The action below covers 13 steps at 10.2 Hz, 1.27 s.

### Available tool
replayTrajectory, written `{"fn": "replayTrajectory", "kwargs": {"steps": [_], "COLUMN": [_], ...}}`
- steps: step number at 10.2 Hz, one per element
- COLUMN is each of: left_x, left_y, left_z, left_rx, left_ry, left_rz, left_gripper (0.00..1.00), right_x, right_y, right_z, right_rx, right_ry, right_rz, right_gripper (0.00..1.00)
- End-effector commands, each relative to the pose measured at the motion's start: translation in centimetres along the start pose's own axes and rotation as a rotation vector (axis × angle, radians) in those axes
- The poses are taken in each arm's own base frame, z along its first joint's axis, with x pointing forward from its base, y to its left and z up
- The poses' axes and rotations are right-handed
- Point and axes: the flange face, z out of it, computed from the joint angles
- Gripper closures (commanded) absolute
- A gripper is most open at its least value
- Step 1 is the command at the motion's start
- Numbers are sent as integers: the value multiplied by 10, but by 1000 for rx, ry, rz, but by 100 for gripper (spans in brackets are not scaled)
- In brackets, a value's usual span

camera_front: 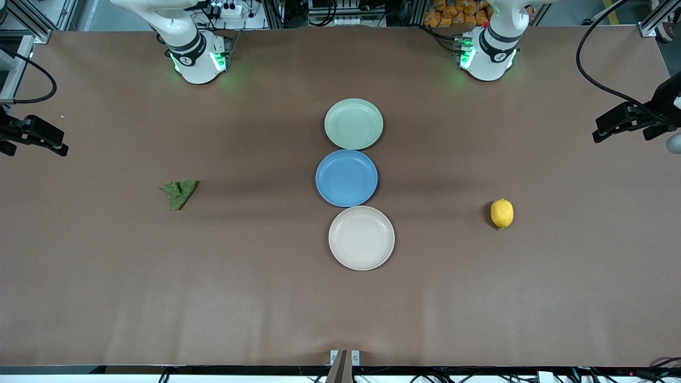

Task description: Place lemon and lettuce in plates

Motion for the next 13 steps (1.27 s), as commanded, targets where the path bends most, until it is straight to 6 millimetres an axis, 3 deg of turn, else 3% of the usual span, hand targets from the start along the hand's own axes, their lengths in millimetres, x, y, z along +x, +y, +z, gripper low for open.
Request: {"fn": "replayTrajectory", "kwargs": {"steps": [1, 4, 6, 9, 10, 13], "left_x": [-7, 3, 14, 48, 50, 52], "left_y": [0, 6, 11, 18, 33, 43], "left_z": [-1, 20, 50, 119, 141, 231], "left_rx": [11, 13, 14, 8, 7, -11], "left_ry": [-35, -77, -132, -198, -205, -147], "left_rz": [33, 47, 60, 59, 73, 82], "left_gripper": [0, 0, 0, 0, 0, 0], "right_x": [-5, -5, -4, 2, 2, 4], "right_y": [0, 1, 2, 4, 3, -1], "right_z": [-5, -4, 0, 29, 47, 101], "right_rx": [16, 16, 16, 16, 17, 18], "right_ry": [3, 1, -2, -7, -32, -45], "right_rz": [-1, 1, 3, 6, 5, -2], "right_gripper": [0, 0, 0, 0, 0, 0]}}
